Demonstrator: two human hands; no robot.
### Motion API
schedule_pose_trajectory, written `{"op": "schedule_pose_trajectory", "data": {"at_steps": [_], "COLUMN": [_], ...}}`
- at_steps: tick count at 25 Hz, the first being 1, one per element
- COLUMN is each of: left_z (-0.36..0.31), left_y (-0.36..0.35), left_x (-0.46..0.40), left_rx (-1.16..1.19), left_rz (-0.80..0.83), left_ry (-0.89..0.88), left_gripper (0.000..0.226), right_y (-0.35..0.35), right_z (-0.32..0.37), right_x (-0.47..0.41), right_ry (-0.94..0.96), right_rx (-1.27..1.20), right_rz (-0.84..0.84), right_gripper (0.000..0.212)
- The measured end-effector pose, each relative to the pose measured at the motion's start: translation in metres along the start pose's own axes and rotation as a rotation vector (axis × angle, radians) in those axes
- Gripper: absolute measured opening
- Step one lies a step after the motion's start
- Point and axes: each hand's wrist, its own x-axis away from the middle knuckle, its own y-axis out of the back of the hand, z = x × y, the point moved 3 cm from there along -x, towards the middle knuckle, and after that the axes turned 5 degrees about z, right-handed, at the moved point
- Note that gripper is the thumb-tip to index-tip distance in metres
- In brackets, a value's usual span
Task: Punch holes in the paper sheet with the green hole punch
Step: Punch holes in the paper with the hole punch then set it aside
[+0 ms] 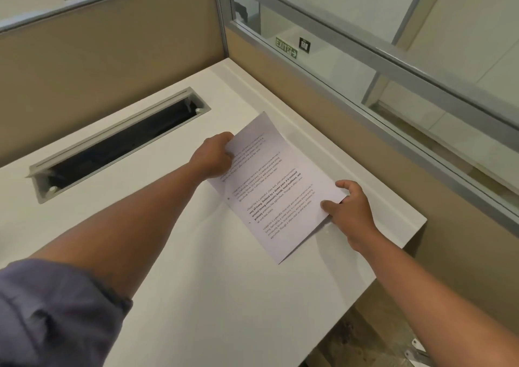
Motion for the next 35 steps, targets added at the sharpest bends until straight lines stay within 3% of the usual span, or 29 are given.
{"op": "schedule_pose_trajectory", "data": {"at_steps": [5,11,21,25,31,35], "left_z": [0.012,0.030,0.037,0.034,0.043,0.050], "left_y": [-0.021,-0.038,-0.045,-0.037,-0.068,-0.090], "left_x": [-0.016,-0.013,-0.006,0.008,0.071,0.097], "left_rx": [0.035,0.035,-0.094,-0.108,-0.075,-0.165], "left_rz": [-0.063,-0.058,-0.151,-0.314,-0.217,-0.179], "left_ry": [0.066,0.051,0.029,0.058,0.031,0.000], "left_gripper": [0.040,0.046,0.068,0.068,0.079,0.084], "right_y": [-0.002,-0.004,-0.012,-0.020,-0.061,-0.078], "right_z": [-0.004,-0.006,-0.013,-0.011,-0.009,-0.011], "right_x": [-0.011,-0.009,-0.002,0.005,0.017,0.012], "right_ry": [0.048,0.100,0.102,0.162,0.492,0.468], "right_rx": [0.226,0.658,0.844,0.963,1.109,1.125], "right_rz": [-0.038,-0.085,-0.156,-0.207,0.048,0.113], "right_gripper": [0.051,0.063,0.060,0.063,0.079,0.085]}}
